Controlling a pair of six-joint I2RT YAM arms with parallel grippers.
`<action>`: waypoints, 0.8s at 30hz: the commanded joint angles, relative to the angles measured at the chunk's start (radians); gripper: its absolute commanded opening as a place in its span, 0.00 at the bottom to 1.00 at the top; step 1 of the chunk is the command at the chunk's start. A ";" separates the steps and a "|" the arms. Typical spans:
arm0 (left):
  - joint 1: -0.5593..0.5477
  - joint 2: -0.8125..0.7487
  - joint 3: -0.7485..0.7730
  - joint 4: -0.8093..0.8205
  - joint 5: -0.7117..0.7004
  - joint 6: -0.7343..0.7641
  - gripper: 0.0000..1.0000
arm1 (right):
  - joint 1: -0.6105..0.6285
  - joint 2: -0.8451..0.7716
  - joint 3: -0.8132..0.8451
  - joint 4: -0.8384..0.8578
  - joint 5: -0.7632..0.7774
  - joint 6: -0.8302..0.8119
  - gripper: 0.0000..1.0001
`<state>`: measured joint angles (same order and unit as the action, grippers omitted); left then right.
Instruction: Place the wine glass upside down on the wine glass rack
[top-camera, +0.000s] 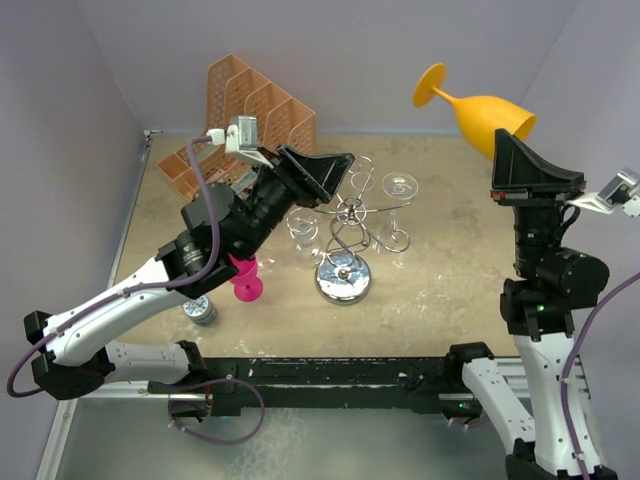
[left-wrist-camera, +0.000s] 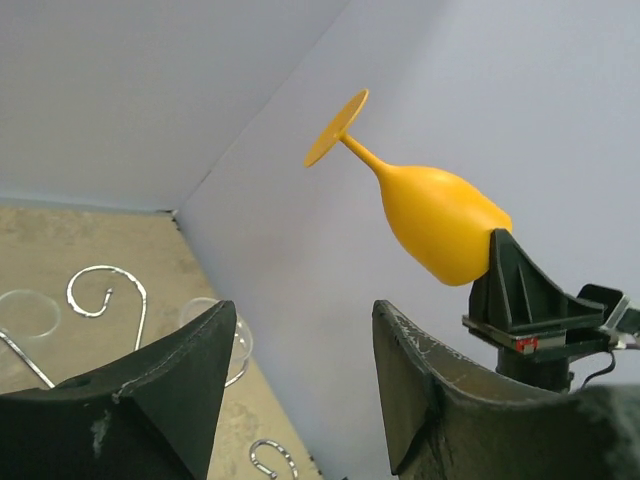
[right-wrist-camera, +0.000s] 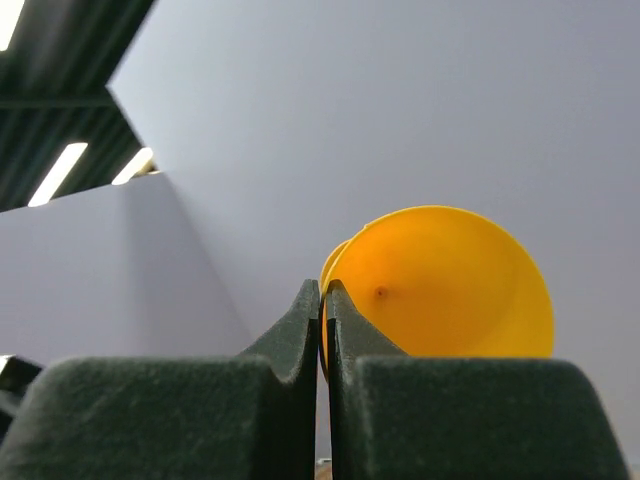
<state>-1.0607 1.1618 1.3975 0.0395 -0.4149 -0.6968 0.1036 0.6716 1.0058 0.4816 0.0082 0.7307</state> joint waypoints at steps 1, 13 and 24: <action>0.002 0.019 0.034 0.163 -0.017 -0.095 0.55 | -0.004 0.008 -0.036 0.251 -0.210 0.125 0.00; 0.002 0.177 0.002 0.428 0.004 -0.295 0.56 | -0.004 0.020 -0.122 0.424 -0.403 0.296 0.00; 0.002 0.251 -0.015 0.617 -0.034 -0.403 0.56 | -0.004 0.037 -0.157 0.509 -0.497 0.342 0.00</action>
<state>-1.0607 1.4162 1.3808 0.5156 -0.4248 -1.0431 0.1036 0.7010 0.8604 0.8917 -0.4210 1.0382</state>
